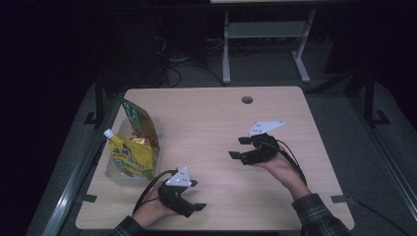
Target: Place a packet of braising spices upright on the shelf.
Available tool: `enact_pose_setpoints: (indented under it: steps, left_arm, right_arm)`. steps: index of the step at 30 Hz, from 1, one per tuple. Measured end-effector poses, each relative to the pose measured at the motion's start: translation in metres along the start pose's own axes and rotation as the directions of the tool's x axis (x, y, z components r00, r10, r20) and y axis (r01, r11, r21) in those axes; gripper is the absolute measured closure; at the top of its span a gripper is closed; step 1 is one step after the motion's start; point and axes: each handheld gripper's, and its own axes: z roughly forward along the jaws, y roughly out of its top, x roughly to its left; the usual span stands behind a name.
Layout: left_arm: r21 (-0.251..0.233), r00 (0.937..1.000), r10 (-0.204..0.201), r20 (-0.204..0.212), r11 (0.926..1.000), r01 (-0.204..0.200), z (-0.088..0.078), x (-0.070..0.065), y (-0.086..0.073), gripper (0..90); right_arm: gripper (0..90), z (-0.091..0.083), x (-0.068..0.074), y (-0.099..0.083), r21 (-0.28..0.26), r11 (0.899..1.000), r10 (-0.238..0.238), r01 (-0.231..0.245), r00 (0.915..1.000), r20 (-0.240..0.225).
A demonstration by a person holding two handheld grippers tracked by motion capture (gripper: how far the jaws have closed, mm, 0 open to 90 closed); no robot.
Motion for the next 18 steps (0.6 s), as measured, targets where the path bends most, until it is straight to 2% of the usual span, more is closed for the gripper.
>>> enact_pose_setpoints:
  steps: [3,12,18]
  left_arm:
    - [-0.002,1.0,0.0,-0.006,1.0,0.0,-0.003,0.0,0.001,17.0]
    - [0.002,0.9999,-0.007,-0.012,1.0,0.007,-0.009,-0.001,-0.011,17.0]
    - [0.0,0.9997,-0.017,-0.018,0.9999,0.017,-0.012,0.001,-0.013,17.2]
  right_arm:
    - [31.2,-0.005,0.003,-0.016,0.023,1.0,0.004,-0.004,1.0,0.006]
    - [26.9,-0.02,0.016,-0.073,0.078,0.997,0.016,-0.024,0.9955,0.093]
    - [26.3,-0.034,0.025,-0.093,0.086,0.996,0.019,-0.03,0.9918,0.127]
